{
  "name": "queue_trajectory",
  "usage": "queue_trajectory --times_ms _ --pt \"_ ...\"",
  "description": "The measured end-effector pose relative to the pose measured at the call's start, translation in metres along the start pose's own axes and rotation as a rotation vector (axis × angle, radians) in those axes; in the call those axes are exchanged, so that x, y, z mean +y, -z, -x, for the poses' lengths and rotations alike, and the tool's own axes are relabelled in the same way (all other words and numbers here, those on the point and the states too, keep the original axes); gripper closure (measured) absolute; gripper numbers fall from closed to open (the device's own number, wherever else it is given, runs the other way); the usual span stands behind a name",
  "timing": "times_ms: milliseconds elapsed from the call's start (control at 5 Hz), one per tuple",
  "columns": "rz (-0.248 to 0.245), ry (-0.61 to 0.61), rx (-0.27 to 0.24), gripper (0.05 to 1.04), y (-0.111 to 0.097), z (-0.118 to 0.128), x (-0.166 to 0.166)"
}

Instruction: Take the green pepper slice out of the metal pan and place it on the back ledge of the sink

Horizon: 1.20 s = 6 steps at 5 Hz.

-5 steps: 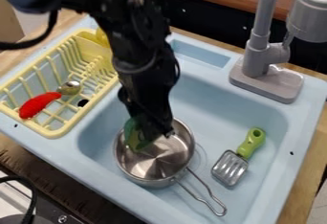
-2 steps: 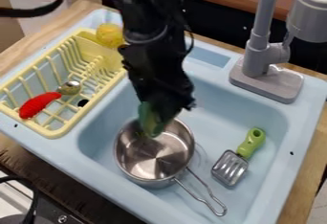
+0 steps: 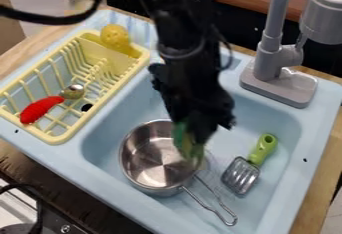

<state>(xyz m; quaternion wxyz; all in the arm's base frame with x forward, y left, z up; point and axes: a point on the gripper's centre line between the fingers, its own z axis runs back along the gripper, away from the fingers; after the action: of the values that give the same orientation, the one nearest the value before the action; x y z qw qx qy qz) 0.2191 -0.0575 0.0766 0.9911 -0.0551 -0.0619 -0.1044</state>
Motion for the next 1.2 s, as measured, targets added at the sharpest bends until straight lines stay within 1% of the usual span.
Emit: queue_trajectory --times_ms 200,400,600,800,1000,1200 --pt "0.002 -0.037 -0.037 0.688 0.011 0.003 -0.02" --pt "0.019 -0.071 -0.056 0.688 0.013 0.001 -0.034" --pt "-0.031 -0.14 -0.093 0.688 0.013 -0.004 -0.027" --pt "-0.126 -0.273 -0.185 0.688 0.003 -0.023 0.002" --pt "-0.226 -0.43 -0.205 0.688 -0.015 -0.031 0.037" --pt "-0.284 -0.531 -0.243 0.688 -0.033 -0.041 0.064"
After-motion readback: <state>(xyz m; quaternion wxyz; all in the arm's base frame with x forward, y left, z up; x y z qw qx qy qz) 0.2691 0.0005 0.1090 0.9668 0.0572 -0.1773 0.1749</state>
